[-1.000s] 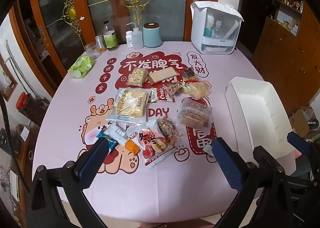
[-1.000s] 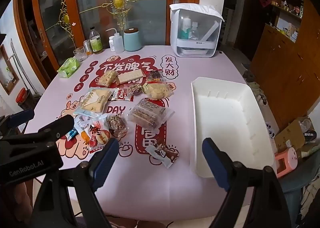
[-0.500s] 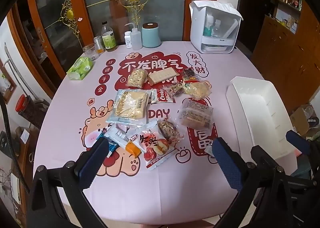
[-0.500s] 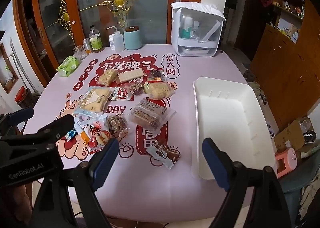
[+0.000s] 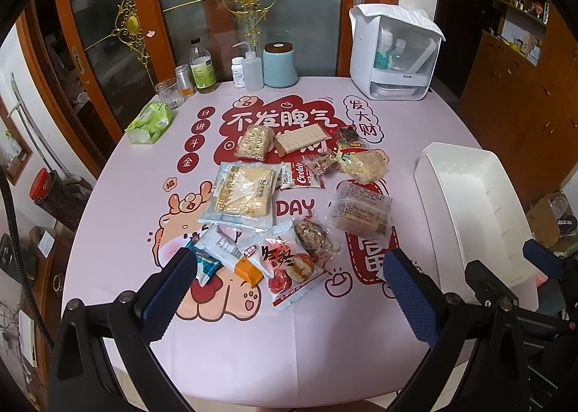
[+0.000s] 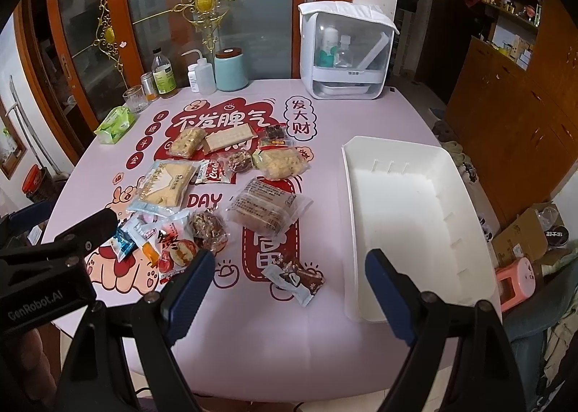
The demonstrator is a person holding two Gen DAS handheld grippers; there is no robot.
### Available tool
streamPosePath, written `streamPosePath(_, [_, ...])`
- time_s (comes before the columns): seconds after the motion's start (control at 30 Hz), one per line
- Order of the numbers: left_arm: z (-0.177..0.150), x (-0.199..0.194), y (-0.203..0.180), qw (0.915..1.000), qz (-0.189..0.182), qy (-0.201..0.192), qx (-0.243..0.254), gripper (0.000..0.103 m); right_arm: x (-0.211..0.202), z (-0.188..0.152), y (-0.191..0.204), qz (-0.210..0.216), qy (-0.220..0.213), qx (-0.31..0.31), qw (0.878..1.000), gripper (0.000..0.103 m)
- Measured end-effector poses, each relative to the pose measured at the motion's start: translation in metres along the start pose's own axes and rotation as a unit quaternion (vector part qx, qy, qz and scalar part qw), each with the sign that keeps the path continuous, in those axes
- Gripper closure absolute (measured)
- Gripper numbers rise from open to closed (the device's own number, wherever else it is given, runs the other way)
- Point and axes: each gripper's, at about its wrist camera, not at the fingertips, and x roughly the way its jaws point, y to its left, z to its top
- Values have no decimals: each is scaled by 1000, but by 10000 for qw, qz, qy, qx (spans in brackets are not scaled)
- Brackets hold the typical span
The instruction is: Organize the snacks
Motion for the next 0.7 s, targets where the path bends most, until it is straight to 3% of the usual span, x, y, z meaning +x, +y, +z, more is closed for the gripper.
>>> streamPosePath(0.7, [-7,0,2,9999,51,78,146,1,-8,-4,-1,-63,-32,310,9995,17])
